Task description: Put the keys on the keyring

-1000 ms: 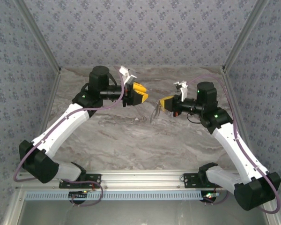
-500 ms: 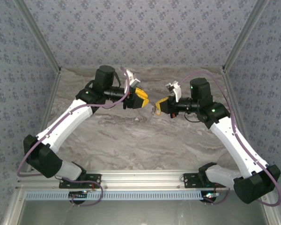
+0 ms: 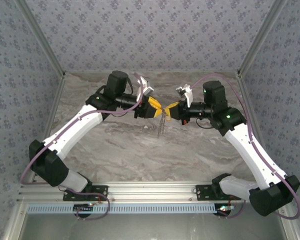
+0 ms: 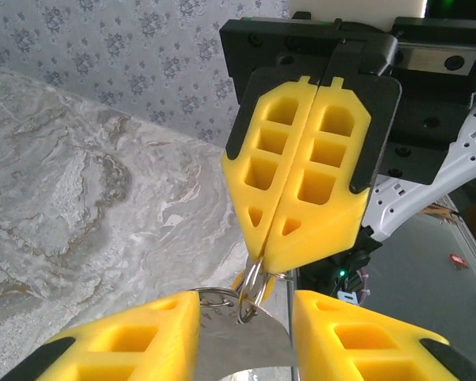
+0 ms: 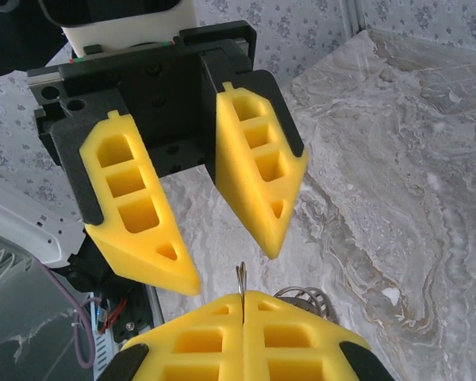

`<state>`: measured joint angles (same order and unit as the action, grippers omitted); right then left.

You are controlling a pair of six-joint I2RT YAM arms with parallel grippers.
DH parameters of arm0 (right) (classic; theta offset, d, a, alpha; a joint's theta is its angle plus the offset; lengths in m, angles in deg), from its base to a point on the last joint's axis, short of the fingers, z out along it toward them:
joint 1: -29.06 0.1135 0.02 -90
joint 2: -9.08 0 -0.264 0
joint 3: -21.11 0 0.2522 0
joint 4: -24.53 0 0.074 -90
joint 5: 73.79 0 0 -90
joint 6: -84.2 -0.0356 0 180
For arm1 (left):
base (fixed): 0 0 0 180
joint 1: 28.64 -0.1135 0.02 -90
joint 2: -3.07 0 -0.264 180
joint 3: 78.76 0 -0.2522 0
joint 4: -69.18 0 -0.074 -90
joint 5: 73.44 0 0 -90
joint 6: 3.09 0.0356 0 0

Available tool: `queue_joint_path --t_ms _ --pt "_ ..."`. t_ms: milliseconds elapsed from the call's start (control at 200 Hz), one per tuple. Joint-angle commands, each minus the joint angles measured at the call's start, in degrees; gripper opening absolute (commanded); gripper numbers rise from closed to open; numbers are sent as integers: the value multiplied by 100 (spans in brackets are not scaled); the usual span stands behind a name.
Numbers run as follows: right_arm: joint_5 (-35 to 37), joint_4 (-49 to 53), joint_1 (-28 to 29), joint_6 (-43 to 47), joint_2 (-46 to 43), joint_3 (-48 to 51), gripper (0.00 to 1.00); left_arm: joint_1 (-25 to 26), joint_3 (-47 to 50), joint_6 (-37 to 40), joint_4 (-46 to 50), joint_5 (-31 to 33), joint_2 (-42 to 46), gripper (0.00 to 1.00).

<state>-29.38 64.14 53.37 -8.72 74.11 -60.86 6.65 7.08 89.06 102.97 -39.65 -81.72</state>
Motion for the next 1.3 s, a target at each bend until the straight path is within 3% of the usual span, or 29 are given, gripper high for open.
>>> queue_joint_path --t_ms 0,280,689,834,944,1149,1294 --pt "-179 -204 46 -112 -10 -237 0 62 -282 120 60 -194 -45 35" --pt "-178 -291 79 -163 -10 -210 0 125 -340 114 53 -224 -120 31" --pt "-164 -369 91 -208 0 -193 0 150 -325 18 -120 -390 -120 0" --pt "-196 -401 99 -322 -25 -184 0 162 -275 -25 -216 -361 -81 0" --pt "-173 -436 -182 -395 -222 -70 29 154 -142 -122 -477 -210 20 0" --pt "-878 -1777 -1280 -1570 -907 911 43 122 -2 -314 -796 -199 142 0" --pt "-934 -2139 -1416 -1792 -1081 1296 55 127 -2 -339 -837 -213 183 0"
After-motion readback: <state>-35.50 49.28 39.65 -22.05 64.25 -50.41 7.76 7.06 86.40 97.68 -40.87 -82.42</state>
